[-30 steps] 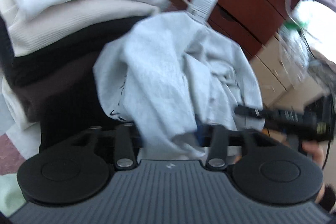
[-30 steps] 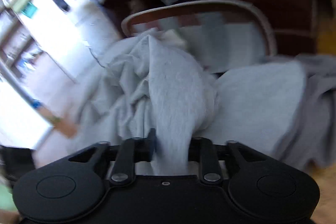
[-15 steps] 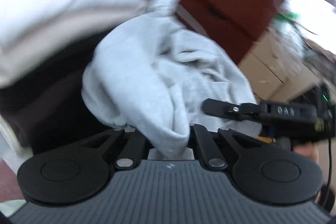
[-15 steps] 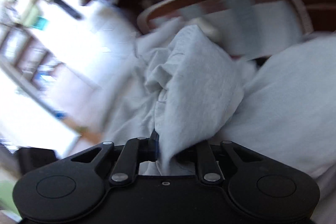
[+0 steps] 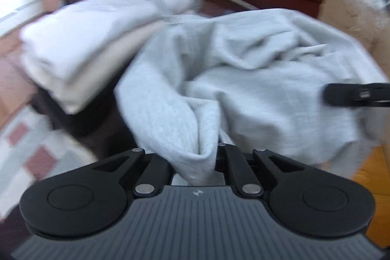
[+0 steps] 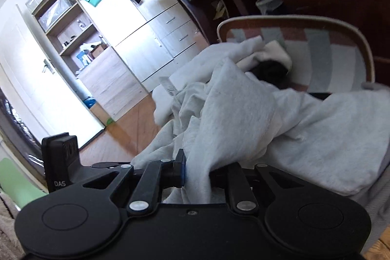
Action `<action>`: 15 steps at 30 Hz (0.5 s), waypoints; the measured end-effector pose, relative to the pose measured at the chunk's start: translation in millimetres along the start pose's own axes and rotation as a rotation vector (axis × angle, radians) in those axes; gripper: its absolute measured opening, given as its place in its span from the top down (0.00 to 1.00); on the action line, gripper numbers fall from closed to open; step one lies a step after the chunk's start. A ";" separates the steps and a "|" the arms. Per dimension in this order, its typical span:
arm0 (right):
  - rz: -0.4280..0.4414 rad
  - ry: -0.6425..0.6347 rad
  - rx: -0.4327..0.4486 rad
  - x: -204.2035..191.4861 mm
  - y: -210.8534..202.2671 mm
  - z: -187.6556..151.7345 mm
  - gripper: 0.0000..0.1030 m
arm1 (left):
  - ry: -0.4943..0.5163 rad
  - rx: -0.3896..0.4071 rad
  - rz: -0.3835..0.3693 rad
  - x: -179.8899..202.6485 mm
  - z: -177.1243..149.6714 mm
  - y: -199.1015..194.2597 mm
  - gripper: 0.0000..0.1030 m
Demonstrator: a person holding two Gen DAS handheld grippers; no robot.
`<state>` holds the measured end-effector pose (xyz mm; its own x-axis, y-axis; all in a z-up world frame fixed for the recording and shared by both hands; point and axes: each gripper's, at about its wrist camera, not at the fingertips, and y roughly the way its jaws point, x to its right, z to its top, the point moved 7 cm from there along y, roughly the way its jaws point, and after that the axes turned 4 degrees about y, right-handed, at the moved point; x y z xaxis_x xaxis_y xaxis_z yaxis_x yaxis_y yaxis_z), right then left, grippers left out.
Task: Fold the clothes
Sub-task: 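Lift the grey sweatshirt off the chair with both grippers and carry it toward the rug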
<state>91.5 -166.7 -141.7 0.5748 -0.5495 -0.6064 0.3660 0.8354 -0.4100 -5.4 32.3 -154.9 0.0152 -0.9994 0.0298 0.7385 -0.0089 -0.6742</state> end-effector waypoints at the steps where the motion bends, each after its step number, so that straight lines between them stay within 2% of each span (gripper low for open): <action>1: -0.024 0.002 0.001 -0.9 0.2 3.4 0.84 | -0.009 -0.004 0.031 -7.2 1.2 -2.6 0.96; 3: -0.060 0.006 -0.006 -5.9 4.1 9.0 0.84 | -0.030 -0.015 0.085 -22.0 2.9 -7.7 0.96; 5: -0.079 -0.016 -0.005 -16.5 7.5 12.2 0.84 | -0.075 -0.033 0.099 -38.2 1.3 -11.5 0.96; 8: -0.045 -0.053 0.003 -41.3 7.6 12.7 0.84 | -0.140 -0.052 0.119 -61.5 -0.8 -19.0 0.96; 11: 0.015 -0.088 -0.004 -69.9 9.2 14.0 0.85 | -0.186 -0.013 0.128 -77.5 1.8 -40.3 0.96; 15: 0.016 -0.165 -0.007 -107.4 20.8 27.2 0.85 | -0.208 0.040 0.225 -100.3 20.9 -61.7 0.96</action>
<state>57.3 -89.9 -66.5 0.6932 -0.5261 -0.4926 0.3513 0.8435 -0.4064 -38.4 133.7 -100.9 0.3158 -0.9482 0.0360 0.7267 0.2172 -0.6517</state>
